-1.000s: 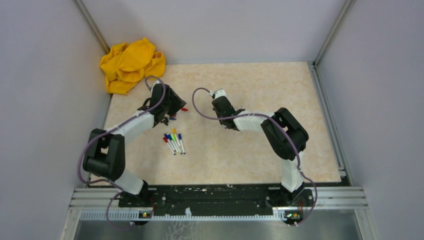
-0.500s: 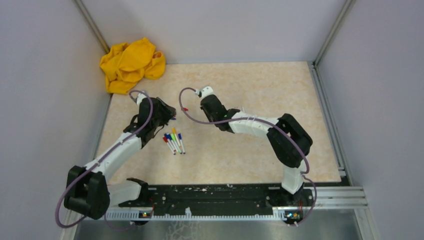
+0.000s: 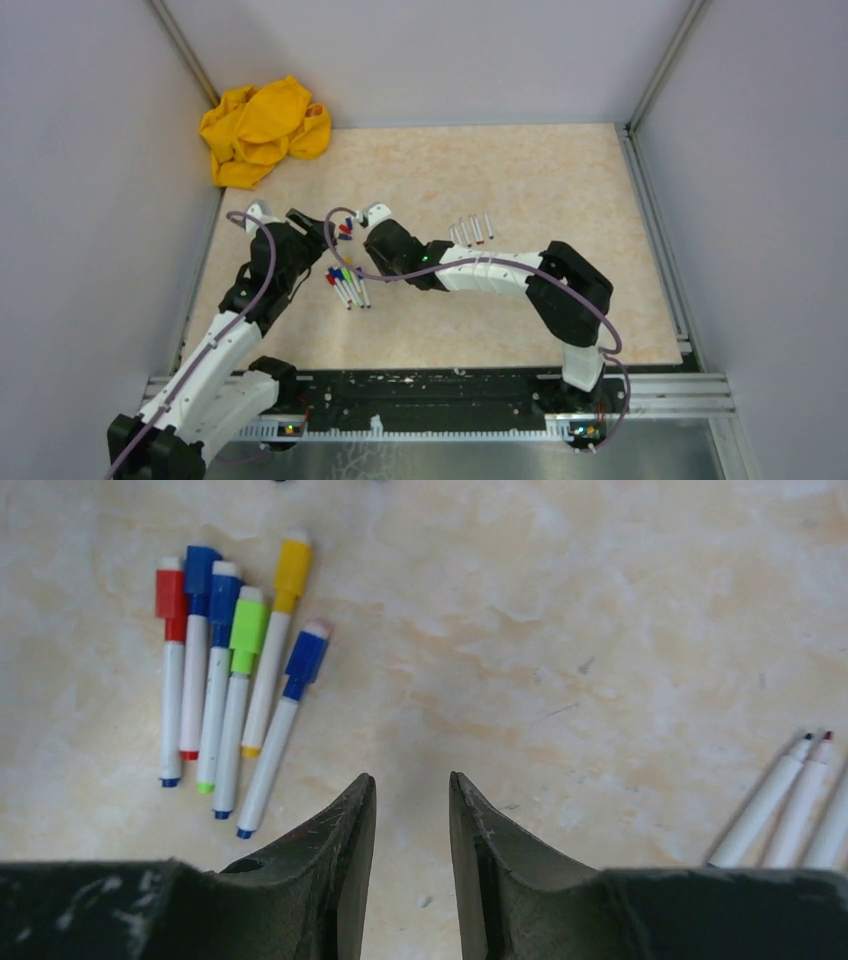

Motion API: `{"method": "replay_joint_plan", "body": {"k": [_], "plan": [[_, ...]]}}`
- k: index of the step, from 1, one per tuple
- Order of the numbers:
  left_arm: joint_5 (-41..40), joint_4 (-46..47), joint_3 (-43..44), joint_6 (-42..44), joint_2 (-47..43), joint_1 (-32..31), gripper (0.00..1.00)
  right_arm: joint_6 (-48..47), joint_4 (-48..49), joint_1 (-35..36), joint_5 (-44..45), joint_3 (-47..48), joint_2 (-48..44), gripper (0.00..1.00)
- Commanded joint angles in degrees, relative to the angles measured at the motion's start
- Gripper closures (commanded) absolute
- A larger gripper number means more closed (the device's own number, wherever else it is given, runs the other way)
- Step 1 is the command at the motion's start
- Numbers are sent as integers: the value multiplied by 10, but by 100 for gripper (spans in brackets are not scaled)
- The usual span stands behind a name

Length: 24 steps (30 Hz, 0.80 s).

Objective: Open the pen caps

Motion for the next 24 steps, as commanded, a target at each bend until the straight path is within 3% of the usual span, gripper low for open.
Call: {"method": "replay_joint_plan", "body": {"k": [1,12,24], "plan": [[-27,-45,-14,-17,-49,-3,27,44,-2,22,-29,38,20,67],[-109,-132,-15,-65,-135,-3,16,96,-36,65,-23,115,107,65],[-145,-164,-27,-84,-179,-3,13,115,-62,78,-3,132,155,65]]}}
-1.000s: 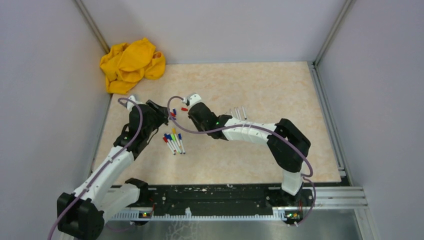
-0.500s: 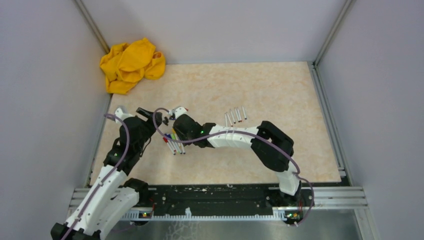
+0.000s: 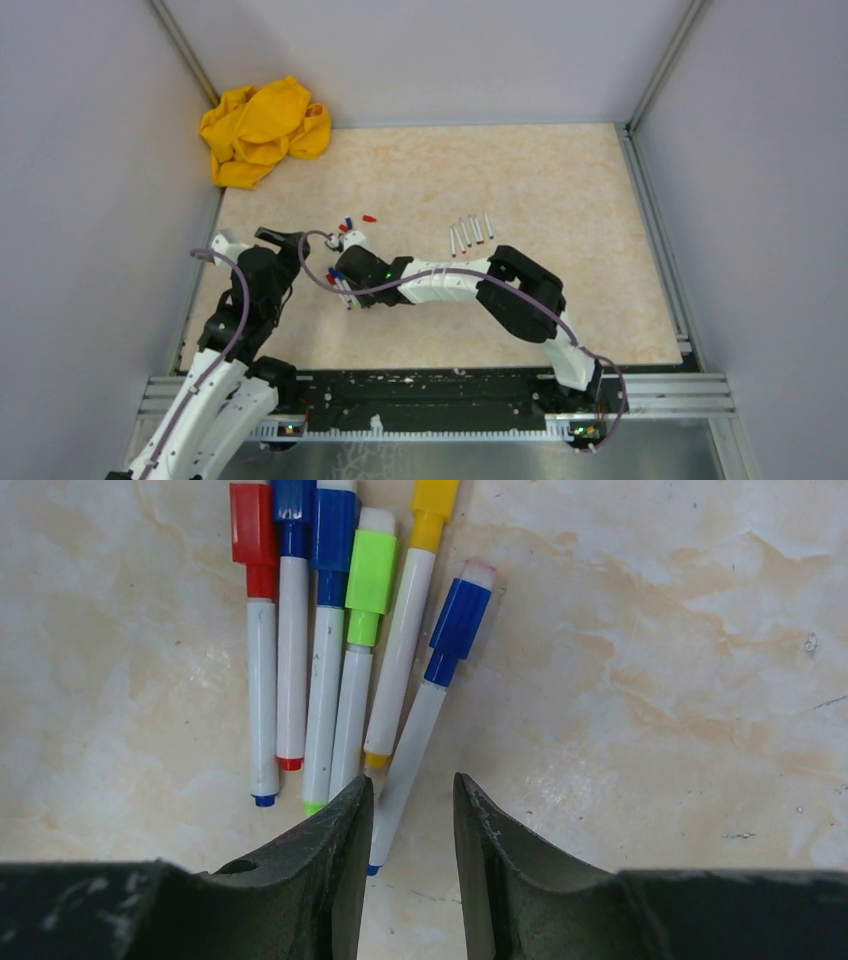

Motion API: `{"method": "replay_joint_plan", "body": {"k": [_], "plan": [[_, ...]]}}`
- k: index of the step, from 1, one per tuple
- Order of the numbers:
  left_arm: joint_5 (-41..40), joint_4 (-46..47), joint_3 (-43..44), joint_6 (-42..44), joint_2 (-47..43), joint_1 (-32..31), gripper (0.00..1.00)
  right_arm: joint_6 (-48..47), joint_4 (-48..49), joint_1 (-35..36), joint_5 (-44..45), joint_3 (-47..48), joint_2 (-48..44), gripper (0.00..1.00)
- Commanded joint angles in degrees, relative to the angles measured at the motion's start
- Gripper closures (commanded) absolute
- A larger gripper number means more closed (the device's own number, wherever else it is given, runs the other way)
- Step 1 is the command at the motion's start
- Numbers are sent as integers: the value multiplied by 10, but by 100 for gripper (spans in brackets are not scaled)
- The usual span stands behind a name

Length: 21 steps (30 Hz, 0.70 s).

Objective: Open the pen caps

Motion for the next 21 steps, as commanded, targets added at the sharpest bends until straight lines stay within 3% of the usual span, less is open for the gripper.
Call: {"method": "replay_joint_plan", "body": {"k": [1,9,13,15,21], "plan": [[-18,-13,-6,-9,-12,-3,13,13,-5,11,20,26,16,65],[-24,-16,-9,-15,-13,-3,13,17,-17,13,38,18,30,68],[-31,-17,-11,-19,-11,-3,13,20,-21,13,49,8,29,86],[-33,-18,-11,-20,-10,-3,13,21,-23,13,55,3,26,100],[-31,-20,-14,-26,-4,-2,13,22,-9,13,64,-19,-2,100]]}}
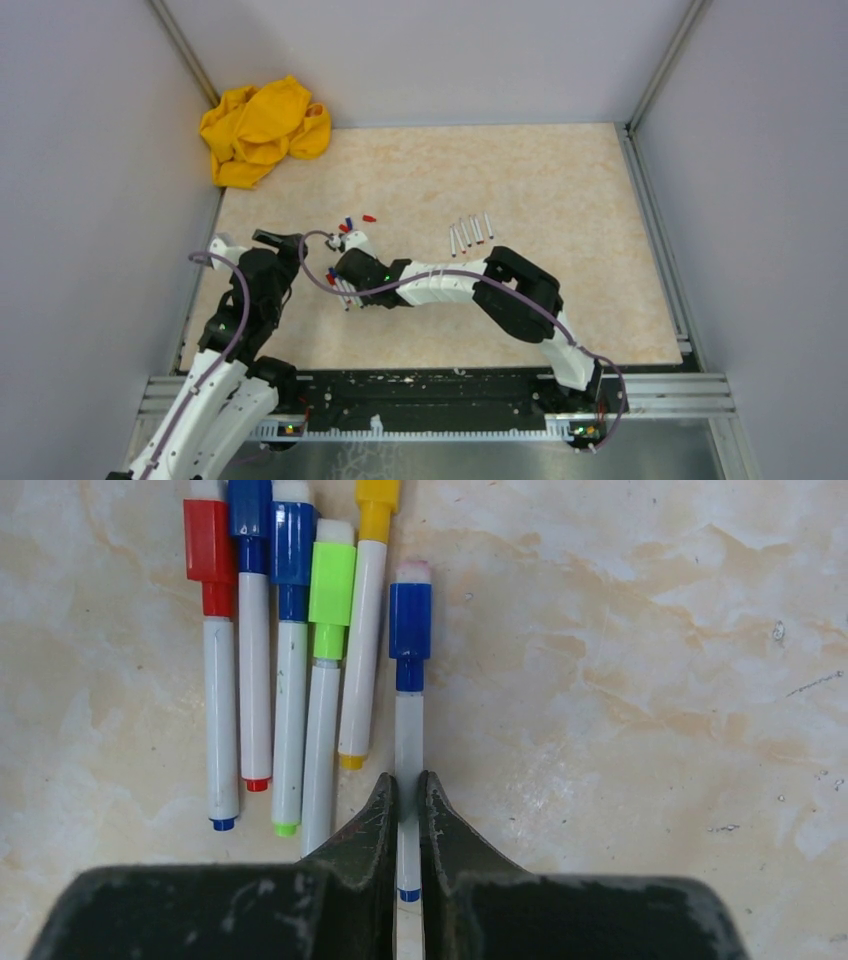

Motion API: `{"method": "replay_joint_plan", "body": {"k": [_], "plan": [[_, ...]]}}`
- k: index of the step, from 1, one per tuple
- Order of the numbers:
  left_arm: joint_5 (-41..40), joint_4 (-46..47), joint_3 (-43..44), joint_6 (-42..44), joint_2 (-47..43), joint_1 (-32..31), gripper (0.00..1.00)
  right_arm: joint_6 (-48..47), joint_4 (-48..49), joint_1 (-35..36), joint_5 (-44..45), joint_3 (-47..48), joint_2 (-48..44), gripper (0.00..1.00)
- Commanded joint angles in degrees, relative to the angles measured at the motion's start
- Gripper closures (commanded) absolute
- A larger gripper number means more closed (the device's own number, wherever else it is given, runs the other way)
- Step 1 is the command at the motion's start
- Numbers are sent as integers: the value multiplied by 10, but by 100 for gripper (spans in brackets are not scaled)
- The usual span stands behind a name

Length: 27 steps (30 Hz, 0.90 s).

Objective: Open the pen caps

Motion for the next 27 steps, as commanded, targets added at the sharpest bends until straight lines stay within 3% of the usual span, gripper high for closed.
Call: {"method": "replay_joint_plan", "body": {"k": [1,8,14,22,27], "plan": [[-6,-3,-9,-7,3,-3,13,4,-8,7,22,-25,-25,100],[14,22,-10,-2,32,-3,13,-5,8,7,40,-44,-84,100],[82,98,-14,8,93,-4,14,-10,31,-7,35,-76,-136,100],[210,225,-16,11,210,-4,16,-3,121,-86,-71,-188,-236,100],[269,297,-1,11,298,-16,18,-12,137,-116,-118,-209,-262,100]]}}
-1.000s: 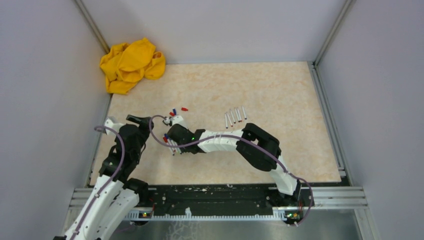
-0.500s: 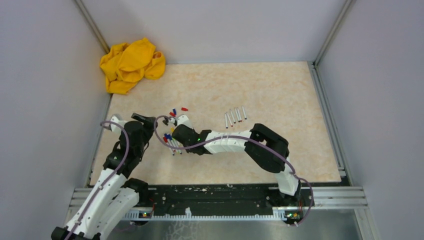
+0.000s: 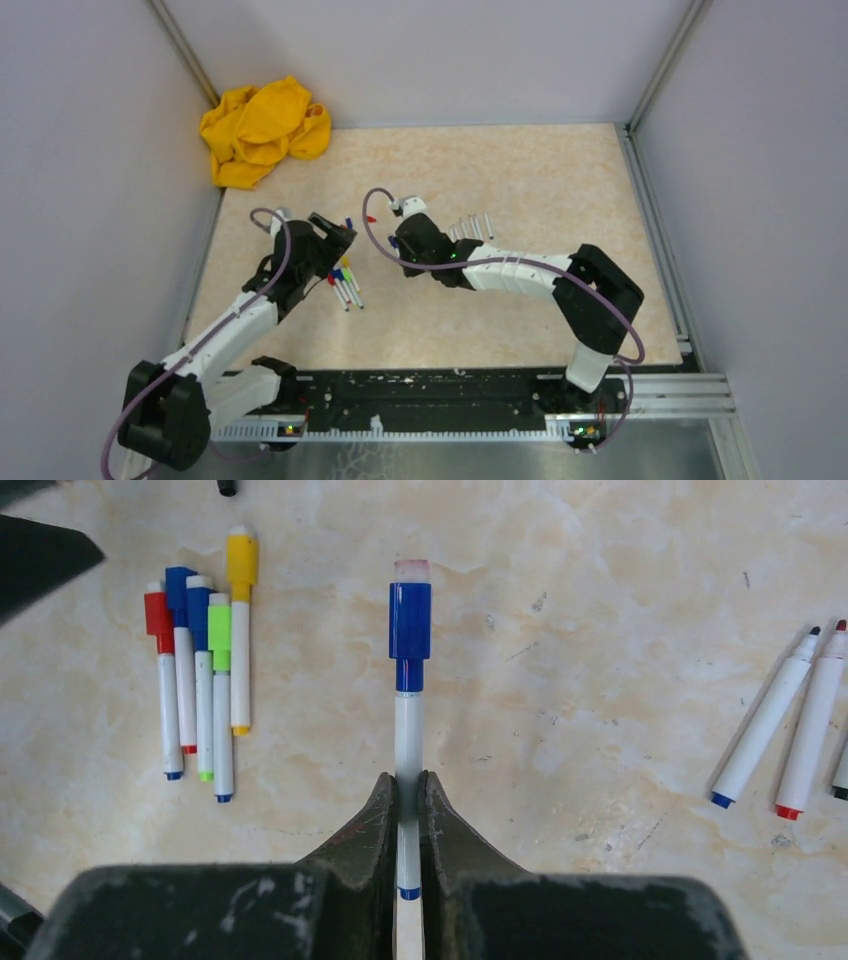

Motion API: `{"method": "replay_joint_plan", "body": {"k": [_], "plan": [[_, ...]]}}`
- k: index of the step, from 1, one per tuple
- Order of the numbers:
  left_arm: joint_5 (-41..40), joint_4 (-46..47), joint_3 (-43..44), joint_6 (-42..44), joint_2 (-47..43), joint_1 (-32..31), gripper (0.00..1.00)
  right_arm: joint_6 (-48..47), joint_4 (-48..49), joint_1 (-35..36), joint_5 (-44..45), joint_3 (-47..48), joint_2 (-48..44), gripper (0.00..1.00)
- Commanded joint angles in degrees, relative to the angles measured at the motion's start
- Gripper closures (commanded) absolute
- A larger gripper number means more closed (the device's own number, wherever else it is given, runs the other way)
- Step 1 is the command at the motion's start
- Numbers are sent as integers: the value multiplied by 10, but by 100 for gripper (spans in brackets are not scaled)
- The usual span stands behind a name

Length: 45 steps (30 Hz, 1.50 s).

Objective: Open the pen caps

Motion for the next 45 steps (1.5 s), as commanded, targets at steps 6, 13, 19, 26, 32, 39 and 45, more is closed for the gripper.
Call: {"method": "replay_joint_plan", "body": {"k": [6,13,19,26,32,39,45], "plan": [[159,147,58,17,157,-39,20,-12,68,-28,-94,-9,-37,100],[200,188,79,14,226,-55,25,-14,73,-40,-113,-9,-40,100],[216,215,76,5,251,-56,41,-14,80,-49,-129,-16,-43,100],[218,229,76,-3,269,-58,56,-10,89,-64,-151,-31,-51,100],[211,233,75,-3,271,-60,65,-9,95,-73,-160,-49,-58,100],[219,246,73,-4,275,-64,81,-7,98,-76,-162,-56,-59,100],[234,259,67,-3,273,-65,100,-6,102,-81,-153,-57,-64,100]]}}
